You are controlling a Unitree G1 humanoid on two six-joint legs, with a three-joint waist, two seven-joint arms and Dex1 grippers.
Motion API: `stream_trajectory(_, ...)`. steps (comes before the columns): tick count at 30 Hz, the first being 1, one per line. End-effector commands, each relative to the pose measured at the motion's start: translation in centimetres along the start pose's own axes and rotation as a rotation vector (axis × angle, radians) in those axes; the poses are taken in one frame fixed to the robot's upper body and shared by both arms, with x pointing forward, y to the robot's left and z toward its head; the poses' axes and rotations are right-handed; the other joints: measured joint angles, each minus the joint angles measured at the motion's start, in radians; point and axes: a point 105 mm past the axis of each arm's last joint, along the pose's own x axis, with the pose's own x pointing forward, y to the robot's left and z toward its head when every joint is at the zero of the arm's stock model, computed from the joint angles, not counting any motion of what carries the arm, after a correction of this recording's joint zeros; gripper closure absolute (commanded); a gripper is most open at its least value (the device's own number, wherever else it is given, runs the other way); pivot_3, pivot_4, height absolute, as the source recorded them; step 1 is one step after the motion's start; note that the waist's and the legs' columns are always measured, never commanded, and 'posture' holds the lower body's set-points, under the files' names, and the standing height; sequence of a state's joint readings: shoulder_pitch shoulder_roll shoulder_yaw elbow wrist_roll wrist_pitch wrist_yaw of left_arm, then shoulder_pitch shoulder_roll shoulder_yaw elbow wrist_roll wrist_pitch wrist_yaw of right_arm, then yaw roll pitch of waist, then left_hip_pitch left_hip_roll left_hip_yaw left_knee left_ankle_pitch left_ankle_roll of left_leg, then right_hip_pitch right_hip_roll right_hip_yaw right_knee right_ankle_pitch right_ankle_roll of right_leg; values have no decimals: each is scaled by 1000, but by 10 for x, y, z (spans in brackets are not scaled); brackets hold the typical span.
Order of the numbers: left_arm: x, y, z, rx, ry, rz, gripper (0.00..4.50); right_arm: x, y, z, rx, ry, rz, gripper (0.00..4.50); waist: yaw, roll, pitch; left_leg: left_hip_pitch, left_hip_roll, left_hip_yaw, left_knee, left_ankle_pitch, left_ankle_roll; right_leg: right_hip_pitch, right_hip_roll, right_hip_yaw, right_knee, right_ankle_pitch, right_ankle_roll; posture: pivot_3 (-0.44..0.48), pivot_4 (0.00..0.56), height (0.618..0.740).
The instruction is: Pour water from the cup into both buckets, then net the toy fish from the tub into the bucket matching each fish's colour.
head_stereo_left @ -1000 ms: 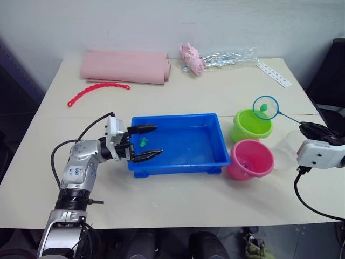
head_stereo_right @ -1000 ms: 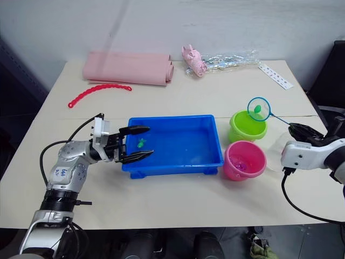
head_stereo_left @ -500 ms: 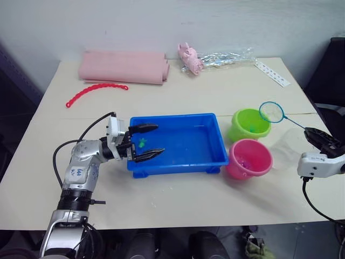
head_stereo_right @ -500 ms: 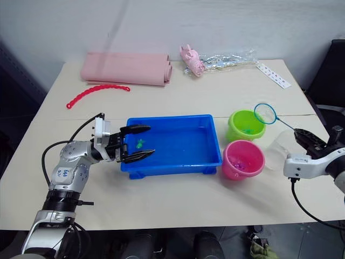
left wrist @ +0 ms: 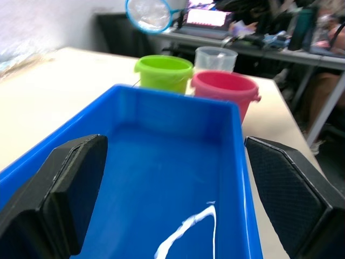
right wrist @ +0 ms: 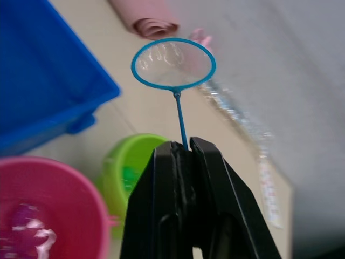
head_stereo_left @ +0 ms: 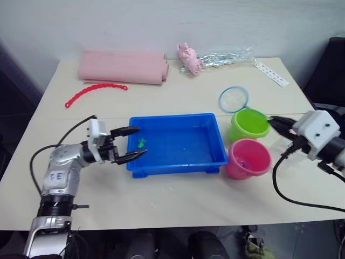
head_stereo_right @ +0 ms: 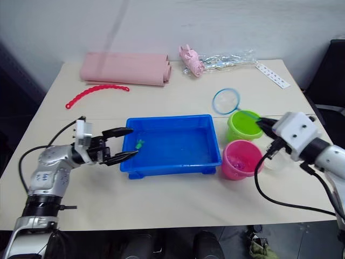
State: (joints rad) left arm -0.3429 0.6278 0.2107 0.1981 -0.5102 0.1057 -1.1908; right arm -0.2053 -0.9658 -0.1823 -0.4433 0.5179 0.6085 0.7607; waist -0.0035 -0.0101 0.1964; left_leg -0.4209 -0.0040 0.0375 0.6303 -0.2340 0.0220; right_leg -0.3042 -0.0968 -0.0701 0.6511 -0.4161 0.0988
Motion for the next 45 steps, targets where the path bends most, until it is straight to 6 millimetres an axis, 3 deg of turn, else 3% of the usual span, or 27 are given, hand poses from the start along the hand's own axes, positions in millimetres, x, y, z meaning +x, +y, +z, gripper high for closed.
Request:
stream_trajectory(1, -22, 1, 13, 56, 19, 67, 53, 26, 33, 10, 34, 16, 193, 4500, -1, 0, 0, 0, 0, 0, 0, 0, 0, 0, 0, 0, -3, 0, 0, 0, 150, 740)
stream_trajectory(6, -48, -5, 18, 66, 87, 141, 53, 61, 46, -11, -80, 146, 286, 4500, 1, 0, 0, -1, -1, 0, -1, -1, 0, -1, -1, 0, -4, 0, 0, 0, 150, 740)
stream_trajectory(11, -52, -14, 14, 47, 162, 136, 53, 98, 46, -16, -89, 159, 305, 4500, -6, 0, 0, -1, -1, 1, -1, -1, 0, -1, -1, 0, -4, 0, 0, 0, 150, 740)
stream_trajectory(19, -53, -13, 13, 51, 186, 144, 53, 147, 70, 3, -103, 70, 387, 4500, -21, 0, 0, 0, -1, 0, -1, 0, -1, -2, -1, -1, 3, 0, 0, 0, 150, 740)
stream_trajectory(25, -55, -9, 16, 60, 202, 144, 53, 165, 79, 18, -92, 0, 399, 4500, -25, 0, 0, 0, -1, 0, -1, 0, -1, -3, -1, 0, 4, 0, 0, 0, 150, 740)
stream_trajectory(32, -53, -9, 16, 51, 211, 133, 53, 157, 83, 35, -34, -112, 422, 4500, -25, 0, 0, 0, -1, 1, -2, 0, -1, -4, -1, 0, 4, 0, 0, 0, 150, 740)
stream_trajectory(45, -45, -6, 13, 46, 200, 101, 53, 108, 67, 27, -23, -147, 405, 4500, -24, 0, 0, -1, -1, 1, -2, -1, -1, -4, -1, 0, 3, 0, 0, 0, 150, 740)
